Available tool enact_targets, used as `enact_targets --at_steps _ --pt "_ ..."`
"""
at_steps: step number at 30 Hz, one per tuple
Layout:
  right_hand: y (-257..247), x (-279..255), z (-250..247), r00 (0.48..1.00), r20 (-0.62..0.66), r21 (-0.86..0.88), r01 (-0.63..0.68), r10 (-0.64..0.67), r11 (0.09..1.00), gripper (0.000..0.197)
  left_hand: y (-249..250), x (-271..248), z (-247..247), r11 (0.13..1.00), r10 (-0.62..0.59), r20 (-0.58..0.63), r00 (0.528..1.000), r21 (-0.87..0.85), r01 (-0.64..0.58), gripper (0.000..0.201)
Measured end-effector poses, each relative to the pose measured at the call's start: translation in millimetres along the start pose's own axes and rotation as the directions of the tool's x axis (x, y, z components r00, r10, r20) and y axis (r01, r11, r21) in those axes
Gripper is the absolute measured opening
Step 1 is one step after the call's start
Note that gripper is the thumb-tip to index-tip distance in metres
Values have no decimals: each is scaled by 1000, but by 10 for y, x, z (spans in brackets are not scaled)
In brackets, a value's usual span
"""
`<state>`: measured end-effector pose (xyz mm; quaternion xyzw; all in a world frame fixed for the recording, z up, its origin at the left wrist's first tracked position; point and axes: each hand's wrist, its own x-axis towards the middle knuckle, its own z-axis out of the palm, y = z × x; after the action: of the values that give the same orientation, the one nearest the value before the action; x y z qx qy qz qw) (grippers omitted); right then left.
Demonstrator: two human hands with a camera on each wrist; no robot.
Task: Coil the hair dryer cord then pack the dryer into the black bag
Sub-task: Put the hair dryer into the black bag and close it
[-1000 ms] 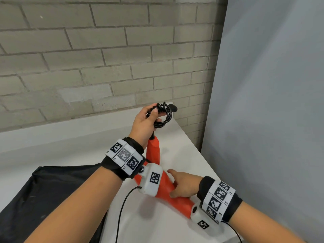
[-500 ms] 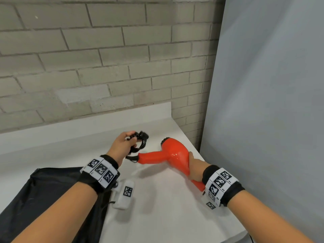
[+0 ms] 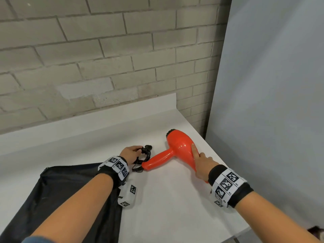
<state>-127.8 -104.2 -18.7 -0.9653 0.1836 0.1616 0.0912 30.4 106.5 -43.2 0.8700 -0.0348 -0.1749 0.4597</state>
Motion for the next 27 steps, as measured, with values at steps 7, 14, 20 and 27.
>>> enact_targets --at_steps 7,14,20,27 --pt "-90 19 34 997 1 34 -72 72 997 91 26 19 -122 914 -28 -14 999 404 32 45" --pt "-797 -129 -226 976 -209 -65 55 -67 996 58 -204 -177 -721 847 17 146 989 524 -92 43" --pt "-1629 -42 -140 881 50 280 440 -471 853 49 -669 -187 -1348 570 -103 197 975 815 -104 60" --pt "-2135 206 9 833 116 263 499 -541 826 67 -773 -203 -1401 594 78 228 971 771 -229 13"
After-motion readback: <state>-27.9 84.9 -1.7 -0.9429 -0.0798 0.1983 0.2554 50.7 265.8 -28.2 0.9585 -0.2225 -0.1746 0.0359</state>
